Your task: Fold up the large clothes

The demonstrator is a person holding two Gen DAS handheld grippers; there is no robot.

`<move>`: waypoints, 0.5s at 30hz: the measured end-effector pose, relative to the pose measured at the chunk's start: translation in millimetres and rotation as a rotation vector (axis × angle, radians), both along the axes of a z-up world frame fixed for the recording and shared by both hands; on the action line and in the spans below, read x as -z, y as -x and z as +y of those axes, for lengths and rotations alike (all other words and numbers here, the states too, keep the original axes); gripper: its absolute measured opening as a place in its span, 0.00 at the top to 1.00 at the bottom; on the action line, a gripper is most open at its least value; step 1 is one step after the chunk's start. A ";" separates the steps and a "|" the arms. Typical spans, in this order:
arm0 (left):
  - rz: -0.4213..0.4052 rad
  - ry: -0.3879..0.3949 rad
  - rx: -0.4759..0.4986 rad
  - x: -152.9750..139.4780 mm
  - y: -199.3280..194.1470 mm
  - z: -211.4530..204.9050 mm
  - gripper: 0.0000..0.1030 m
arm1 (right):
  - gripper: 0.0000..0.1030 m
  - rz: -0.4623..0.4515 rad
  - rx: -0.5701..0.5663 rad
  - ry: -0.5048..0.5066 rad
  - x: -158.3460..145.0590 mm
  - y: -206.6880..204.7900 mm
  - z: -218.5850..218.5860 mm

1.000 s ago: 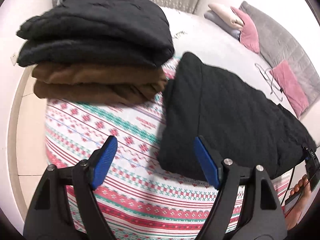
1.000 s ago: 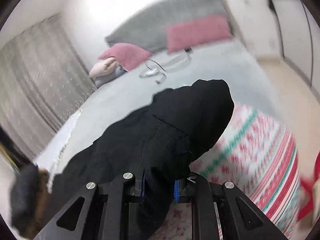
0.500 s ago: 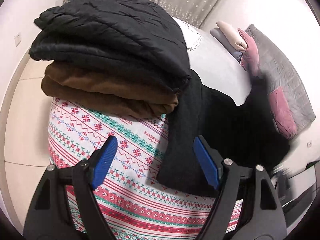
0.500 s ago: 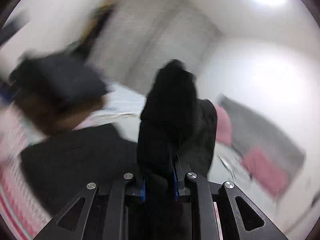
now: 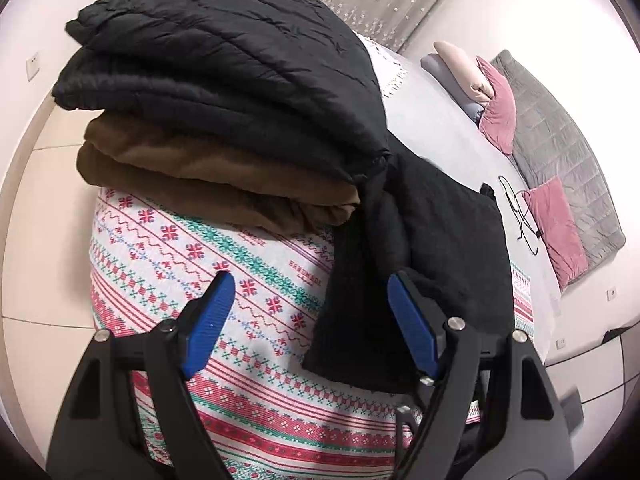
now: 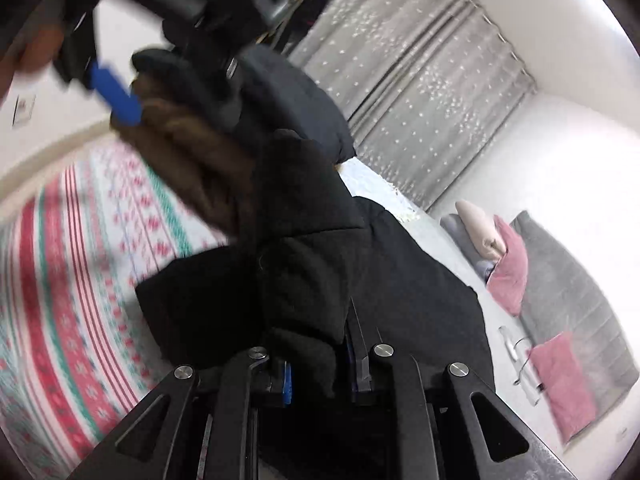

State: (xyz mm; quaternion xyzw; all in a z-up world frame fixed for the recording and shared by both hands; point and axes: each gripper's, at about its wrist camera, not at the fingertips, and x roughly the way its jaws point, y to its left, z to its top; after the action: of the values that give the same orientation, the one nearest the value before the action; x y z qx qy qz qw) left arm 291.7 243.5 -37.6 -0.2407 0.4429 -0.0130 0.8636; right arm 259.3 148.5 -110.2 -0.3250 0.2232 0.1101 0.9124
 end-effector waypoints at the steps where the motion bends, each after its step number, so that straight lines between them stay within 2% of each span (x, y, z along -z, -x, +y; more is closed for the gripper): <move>1: 0.000 -0.004 0.003 -0.1 -0.4 -1.0 0.23 | 0.82 0.039 0.012 -0.019 2.4 -6.5 3.5; 3: 0.003 -0.005 0.002 -0.3 -1.2 -0.9 0.23 | 0.81 0.100 0.033 -0.015 19.7 -19.9 10.2; 5: 0.005 0.006 -0.009 0.6 -0.4 3.2 0.23 | 0.76 0.077 0.039 0.022 28.6 -22.7 10.9; 7: 0.005 0.022 -0.019 1.1 0.9 9.1 0.23 | 0.72 0.080 0.053 0.024 25.2 -18.9 8.7; 10: 0.000 0.035 -0.027 -0.3 2.6 13.9 0.23 | 0.59 0.179 0.025 -0.089 4.3 -9.5 -8.4; 12: -0.012 0.038 -0.022 -2.1 4.0 12.1 0.23 | 0.39 0.254 -0.050 -0.213 -17.6 2.6 -28.0; 15: -0.043 0.022 0.006 -7.3 5.2 -0.5 0.23 | 0.34 0.257 -0.074 -0.247 -36.0 23.6 -47.1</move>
State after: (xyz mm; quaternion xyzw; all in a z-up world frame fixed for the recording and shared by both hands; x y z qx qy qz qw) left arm 286.5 243.0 -30.3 -0.2486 0.4248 -0.0256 0.8701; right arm 235.7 101.4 -74.2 -0.2017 0.3105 0.2107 0.9047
